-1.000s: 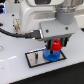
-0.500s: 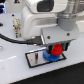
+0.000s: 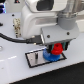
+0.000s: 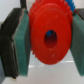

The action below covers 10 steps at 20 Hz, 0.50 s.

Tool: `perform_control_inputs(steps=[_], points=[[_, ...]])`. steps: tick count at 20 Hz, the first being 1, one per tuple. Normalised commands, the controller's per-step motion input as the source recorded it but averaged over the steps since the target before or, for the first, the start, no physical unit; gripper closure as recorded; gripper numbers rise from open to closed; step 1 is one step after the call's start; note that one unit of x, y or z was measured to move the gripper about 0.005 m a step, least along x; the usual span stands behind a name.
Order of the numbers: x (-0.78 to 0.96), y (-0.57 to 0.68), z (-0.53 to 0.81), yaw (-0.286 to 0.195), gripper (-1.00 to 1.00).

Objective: Insert the blue gear onto the right peg, followed by the red gear

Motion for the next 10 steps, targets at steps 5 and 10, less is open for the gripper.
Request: perform_control_inputs(steps=[5,10], points=[[-0.05,-0.18,-0.07,0.000,1.00],[-0.20,-0.03,-0.29,0.000,1.00]])
